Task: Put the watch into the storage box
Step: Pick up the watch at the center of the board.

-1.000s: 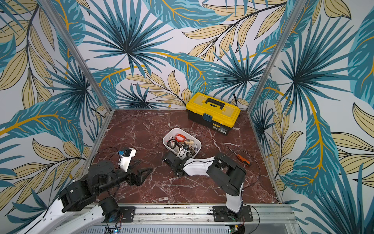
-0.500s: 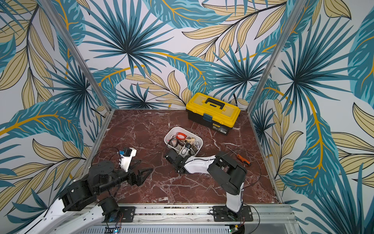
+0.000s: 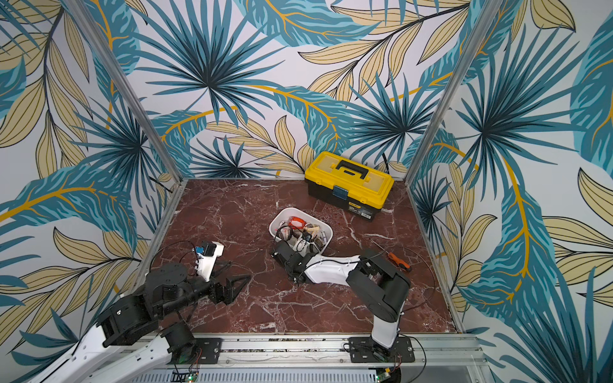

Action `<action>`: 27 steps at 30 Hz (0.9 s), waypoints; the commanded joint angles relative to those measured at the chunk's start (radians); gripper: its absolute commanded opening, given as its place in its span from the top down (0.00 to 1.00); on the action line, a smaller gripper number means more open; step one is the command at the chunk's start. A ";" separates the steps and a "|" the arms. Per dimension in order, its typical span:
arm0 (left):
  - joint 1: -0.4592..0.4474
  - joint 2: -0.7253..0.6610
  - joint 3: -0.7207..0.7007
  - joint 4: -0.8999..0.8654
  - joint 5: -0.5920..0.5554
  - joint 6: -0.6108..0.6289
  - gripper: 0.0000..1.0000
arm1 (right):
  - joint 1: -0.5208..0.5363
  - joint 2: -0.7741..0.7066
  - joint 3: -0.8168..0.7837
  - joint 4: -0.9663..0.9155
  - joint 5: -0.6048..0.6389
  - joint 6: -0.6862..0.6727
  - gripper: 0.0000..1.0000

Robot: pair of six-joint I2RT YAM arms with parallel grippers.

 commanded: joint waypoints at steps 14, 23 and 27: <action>-0.003 0.005 -0.014 0.014 0.014 0.005 0.00 | -0.243 -0.191 -0.014 0.044 -0.607 -0.027 1.00; -0.003 0.007 -0.014 0.011 0.007 0.004 0.00 | -0.420 -0.054 0.028 0.278 -0.854 0.113 1.00; -0.003 0.009 -0.014 0.011 0.006 0.004 0.00 | -0.447 0.045 -0.018 0.521 -0.901 0.270 1.00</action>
